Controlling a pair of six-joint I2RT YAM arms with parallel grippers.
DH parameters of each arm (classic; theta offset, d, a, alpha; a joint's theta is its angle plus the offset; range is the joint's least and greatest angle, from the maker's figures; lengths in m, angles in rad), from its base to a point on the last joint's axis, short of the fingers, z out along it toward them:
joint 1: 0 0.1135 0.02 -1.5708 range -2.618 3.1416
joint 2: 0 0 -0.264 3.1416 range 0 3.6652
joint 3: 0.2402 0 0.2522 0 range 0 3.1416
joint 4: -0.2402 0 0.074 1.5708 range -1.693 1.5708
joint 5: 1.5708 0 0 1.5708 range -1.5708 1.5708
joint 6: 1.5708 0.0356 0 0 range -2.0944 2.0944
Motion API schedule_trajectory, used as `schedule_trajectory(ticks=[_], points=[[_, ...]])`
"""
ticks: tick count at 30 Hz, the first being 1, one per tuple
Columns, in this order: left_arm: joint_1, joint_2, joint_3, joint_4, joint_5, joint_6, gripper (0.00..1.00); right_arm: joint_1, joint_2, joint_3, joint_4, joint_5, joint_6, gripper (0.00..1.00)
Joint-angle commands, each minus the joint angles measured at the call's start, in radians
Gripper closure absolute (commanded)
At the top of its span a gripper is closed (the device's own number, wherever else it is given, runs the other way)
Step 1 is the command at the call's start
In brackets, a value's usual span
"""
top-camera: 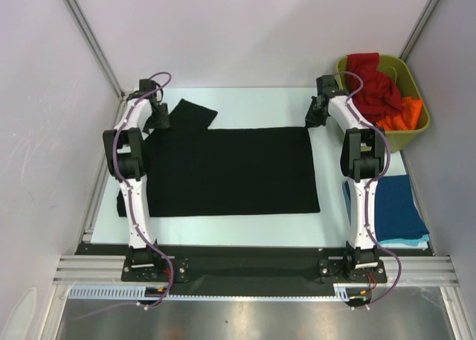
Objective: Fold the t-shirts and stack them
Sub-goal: Fold the tshirt
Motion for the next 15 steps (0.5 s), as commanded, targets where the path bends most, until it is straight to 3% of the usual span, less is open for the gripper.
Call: schedule_trajectory(ticks=[1,8,11,12,15], points=[[0.001,-0.012,0.035,0.027,-0.01,0.014,0.3,-0.007,-0.013,0.004,0.024,-0.015,0.004,1.0],[-0.001,-0.044,0.038,0.122,0.058,-0.015,0.31,-0.013,0.012,0.032,0.015,-0.02,0.006,1.0],[-0.001,-0.02,0.063,0.173,0.058,-0.065,0.46,-0.014,0.021,0.039,0.01,-0.026,0.007,1.0],[-0.007,0.005,0.078,0.169,0.021,-0.073,0.48,-0.016,0.021,0.042,0.006,-0.031,0.01,1.0],[-0.028,0.02,0.104,0.173,-0.03,-0.067,0.41,-0.016,0.024,0.039,0.004,-0.032,0.01,1.0]])
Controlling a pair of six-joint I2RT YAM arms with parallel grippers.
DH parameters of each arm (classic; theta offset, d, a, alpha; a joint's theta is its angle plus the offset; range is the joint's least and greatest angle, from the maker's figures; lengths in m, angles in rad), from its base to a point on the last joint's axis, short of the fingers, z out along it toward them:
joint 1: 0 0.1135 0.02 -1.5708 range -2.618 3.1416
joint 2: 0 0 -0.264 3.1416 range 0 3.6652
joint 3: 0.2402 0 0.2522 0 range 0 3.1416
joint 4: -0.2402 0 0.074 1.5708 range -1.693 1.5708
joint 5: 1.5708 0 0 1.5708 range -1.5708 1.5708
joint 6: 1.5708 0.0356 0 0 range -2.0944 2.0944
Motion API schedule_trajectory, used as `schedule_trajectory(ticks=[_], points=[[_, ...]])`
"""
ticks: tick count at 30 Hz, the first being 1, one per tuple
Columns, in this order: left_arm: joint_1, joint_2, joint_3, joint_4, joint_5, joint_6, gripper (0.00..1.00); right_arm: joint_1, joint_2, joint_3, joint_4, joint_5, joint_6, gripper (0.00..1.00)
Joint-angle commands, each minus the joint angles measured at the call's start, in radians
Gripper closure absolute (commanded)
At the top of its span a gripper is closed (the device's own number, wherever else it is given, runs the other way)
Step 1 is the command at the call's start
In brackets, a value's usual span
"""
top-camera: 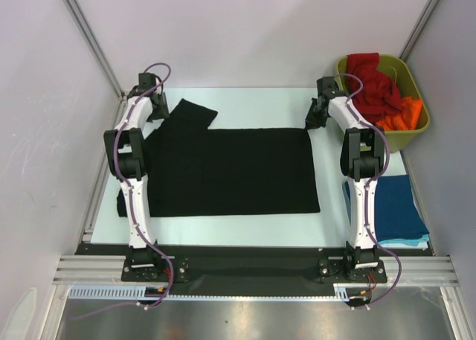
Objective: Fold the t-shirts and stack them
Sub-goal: Fold the tshirt
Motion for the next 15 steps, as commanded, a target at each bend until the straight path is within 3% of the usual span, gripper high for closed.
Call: schedule_trajectory(ticks=[1,7,15], points=[[-0.031,0.011,0.055,0.062,-0.059,-0.012,0.4,-0.006,0.007,0.034,0.005,-0.01,0.01,1.0],[-0.067,0.049,0.08,0.044,-0.1,0.038,0.36,-0.008,0.009,0.044,0.009,-0.015,0.008,1.0],[-0.067,0.141,0.167,-0.053,-0.163,0.058,0.42,-0.009,-0.005,0.046,0.016,-0.035,0.005,1.0]])
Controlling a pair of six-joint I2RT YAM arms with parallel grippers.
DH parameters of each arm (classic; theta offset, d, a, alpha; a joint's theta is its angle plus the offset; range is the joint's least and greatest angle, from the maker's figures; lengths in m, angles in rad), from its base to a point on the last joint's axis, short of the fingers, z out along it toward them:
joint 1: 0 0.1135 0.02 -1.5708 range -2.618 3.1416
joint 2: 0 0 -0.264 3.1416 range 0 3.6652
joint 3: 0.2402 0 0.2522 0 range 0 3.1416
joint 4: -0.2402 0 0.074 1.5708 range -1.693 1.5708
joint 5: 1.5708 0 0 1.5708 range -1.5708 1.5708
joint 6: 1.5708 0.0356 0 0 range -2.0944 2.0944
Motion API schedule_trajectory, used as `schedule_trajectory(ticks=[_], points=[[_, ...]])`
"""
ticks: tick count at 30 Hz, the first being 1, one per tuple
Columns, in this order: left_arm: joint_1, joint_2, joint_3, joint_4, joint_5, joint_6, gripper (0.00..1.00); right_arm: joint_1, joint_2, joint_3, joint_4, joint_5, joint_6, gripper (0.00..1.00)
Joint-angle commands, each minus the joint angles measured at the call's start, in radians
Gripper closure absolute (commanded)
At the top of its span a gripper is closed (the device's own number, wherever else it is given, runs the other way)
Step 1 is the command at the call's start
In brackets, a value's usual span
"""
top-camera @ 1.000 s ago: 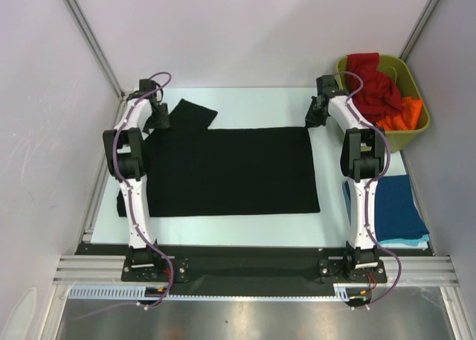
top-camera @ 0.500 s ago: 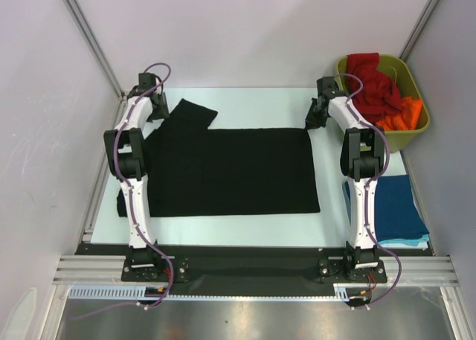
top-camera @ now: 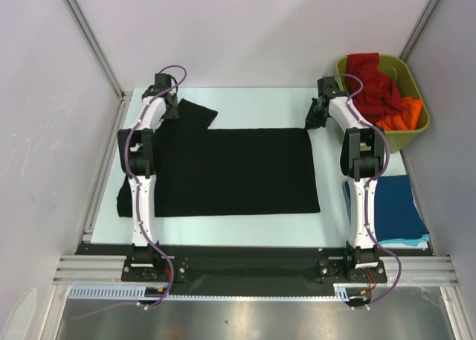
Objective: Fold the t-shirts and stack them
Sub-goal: Fold the tshirt
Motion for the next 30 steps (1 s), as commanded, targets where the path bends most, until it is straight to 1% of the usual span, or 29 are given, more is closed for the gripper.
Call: schedule_trajectory(ticks=[1,3,5,7,8,9,10,13,15,16,19,21,24,30], points=[[0.008,0.027,0.034,-0.042,-0.049,0.025,0.42,-0.005,-0.018,0.036,0.019,-0.019,0.004,1.0],[0.008,0.037,0.031,-0.04,-0.033,0.019,0.43,-0.005,-0.016,0.032,0.02,-0.019,0.002,1.0],[0.008,0.043,0.031,-0.051,-0.01,0.009,0.48,-0.005,-0.015,0.028,0.023,-0.02,-0.001,1.0],[0.008,0.054,0.023,-0.057,0.0,-0.006,0.5,-0.005,-0.013,0.025,0.023,-0.022,0.0,1.0],[0.008,0.062,0.025,-0.066,0.016,-0.012,0.58,-0.008,-0.013,0.02,0.023,-0.023,0.0,1.0],[0.008,0.066,0.026,-0.069,0.028,-0.014,0.58,-0.008,-0.013,0.019,0.025,-0.023,0.002,1.0],[0.008,0.07,0.028,-0.071,0.04,-0.014,0.66,-0.008,-0.013,0.017,0.025,-0.023,0.002,1.0],[0.015,0.077,0.034,-0.069,0.12,-0.018,0.77,-0.008,-0.007,0.022,0.026,-0.026,0.004,1.0],[0.026,0.082,0.04,-0.069,0.177,-0.024,0.81,-0.01,-0.005,0.022,0.026,-0.026,0.007,1.0],[0.031,0.082,0.043,-0.071,0.181,-0.027,0.88,-0.008,-0.005,0.02,0.028,-0.023,0.005,1.0],[0.031,0.059,0.025,-0.045,0.172,-0.024,1.0,-0.008,-0.002,0.016,0.028,-0.017,0.002,1.0],[0.032,0.013,0.0,-0.028,0.172,-0.023,1.0,-0.011,0.007,0.019,0.029,-0.019,0.004,1.0],[0.031,-0.047,0.002,-0.019,0.171,-0.026,1.0,-0.022,0.016,0.025,0.034,-0.023,0.017,1.0],[0.025,-0.171,-0.036,-0.002,0.177,-0.023,1.0,-0.03,0.013,0.081,0.006,-0.028,0.03,1.0]])
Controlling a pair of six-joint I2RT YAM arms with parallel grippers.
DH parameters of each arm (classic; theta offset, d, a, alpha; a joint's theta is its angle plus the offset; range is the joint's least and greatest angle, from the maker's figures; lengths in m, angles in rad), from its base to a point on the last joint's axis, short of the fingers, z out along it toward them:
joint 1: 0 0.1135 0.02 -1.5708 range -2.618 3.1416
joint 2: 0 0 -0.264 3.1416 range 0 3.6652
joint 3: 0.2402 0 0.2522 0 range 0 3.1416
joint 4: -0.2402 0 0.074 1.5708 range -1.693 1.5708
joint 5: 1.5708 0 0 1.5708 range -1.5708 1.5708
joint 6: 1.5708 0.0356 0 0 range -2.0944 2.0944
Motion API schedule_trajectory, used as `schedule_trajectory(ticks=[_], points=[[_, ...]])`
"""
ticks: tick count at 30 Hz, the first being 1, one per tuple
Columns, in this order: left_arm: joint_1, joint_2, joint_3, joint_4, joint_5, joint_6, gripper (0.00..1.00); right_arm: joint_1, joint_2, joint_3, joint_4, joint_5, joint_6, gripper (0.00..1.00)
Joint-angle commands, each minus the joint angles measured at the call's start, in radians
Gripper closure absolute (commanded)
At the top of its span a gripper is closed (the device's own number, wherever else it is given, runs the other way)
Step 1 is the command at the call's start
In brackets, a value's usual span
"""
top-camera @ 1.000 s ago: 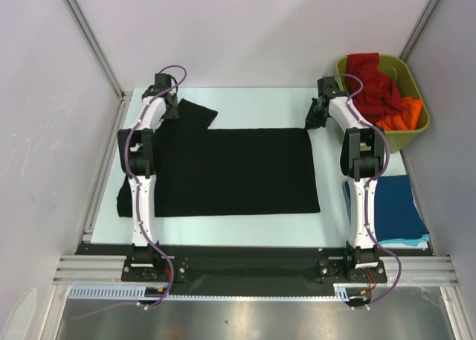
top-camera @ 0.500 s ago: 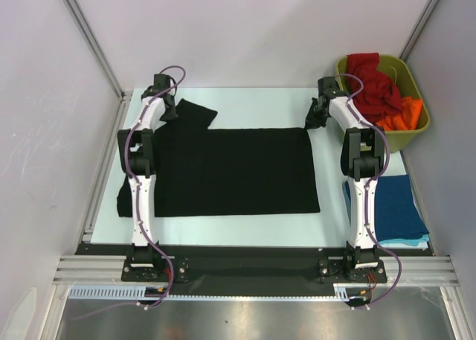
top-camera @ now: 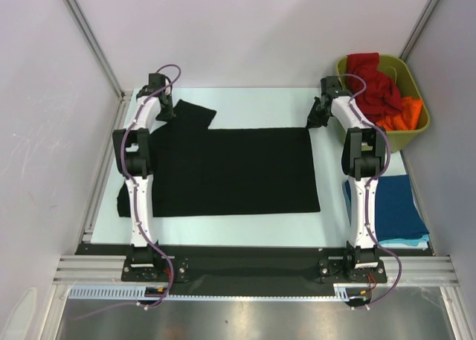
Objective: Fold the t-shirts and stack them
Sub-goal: Fold the tshirt
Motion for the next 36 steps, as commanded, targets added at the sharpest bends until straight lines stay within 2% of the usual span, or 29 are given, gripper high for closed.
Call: schedule_trajectory(ticks=[1,9,15,26,36], points=[[-0.008,-0.164,-0.033,0.029,0.025,-0.017,1.0,-0.008,-0.012,0.059,0.01,-0.003,0.009,1.0],[-0.021,-0.365,-0.259,0.098,-0.056,-0.049,1.0,0.009,-0.063,0.047,0.009,-0.012,-0.036,1.0],[-0.021,-0.485,-0.363,0.144,-0.065,-0.067,1.0,0.035,-0.127,-0.017,0.009,0.011,-0.076,1.0],[-0.021,-0.649,-0.529,0.137,-0.103,-0.084,1.0,0.047,-0.276,-0.187,-0.021,0.036,-0.057,1.0],[-0.021,-0.852,-0.783,0.141,-0.212,-0.115,1.0,0.042,-0.393,-0.39,0.002,0.028,-0.036,1.0]])
